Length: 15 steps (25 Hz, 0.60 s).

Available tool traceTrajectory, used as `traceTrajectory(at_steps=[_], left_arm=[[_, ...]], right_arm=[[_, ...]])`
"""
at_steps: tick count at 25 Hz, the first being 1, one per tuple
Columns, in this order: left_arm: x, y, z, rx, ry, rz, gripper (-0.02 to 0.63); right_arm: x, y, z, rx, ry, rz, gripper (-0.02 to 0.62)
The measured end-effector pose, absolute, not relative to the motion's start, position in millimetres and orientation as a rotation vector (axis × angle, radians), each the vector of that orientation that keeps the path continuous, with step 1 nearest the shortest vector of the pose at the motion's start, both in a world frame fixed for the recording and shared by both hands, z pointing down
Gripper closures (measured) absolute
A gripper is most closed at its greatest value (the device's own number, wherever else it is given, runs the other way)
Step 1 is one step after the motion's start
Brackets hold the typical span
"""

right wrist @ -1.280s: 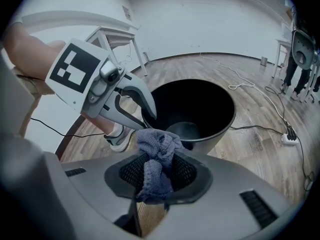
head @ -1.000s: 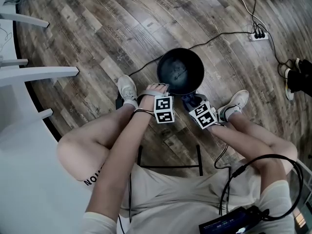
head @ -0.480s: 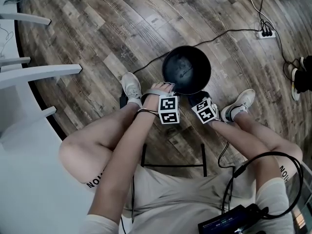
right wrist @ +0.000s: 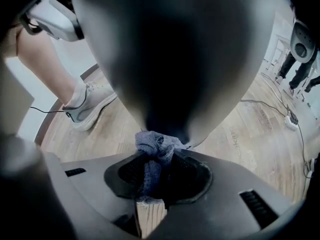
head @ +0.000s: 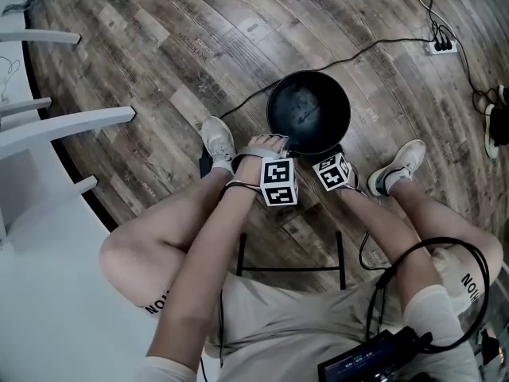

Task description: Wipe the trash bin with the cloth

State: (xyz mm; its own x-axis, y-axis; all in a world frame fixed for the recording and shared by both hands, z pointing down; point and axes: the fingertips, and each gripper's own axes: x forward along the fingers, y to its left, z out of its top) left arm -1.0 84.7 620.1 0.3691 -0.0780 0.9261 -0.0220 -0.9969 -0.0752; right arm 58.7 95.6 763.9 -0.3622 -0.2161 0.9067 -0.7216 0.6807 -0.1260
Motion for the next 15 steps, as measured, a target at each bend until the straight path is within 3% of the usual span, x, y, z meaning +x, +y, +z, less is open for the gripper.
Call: traceTrajectory(at_steps=[15], left_arm=[[1.3,87.1,621.9,-2.577,0.145,-1.738,0.509]], right_arm=[[58.4,105.3,795.3,0.662,-1.816,0.778,0.492]])
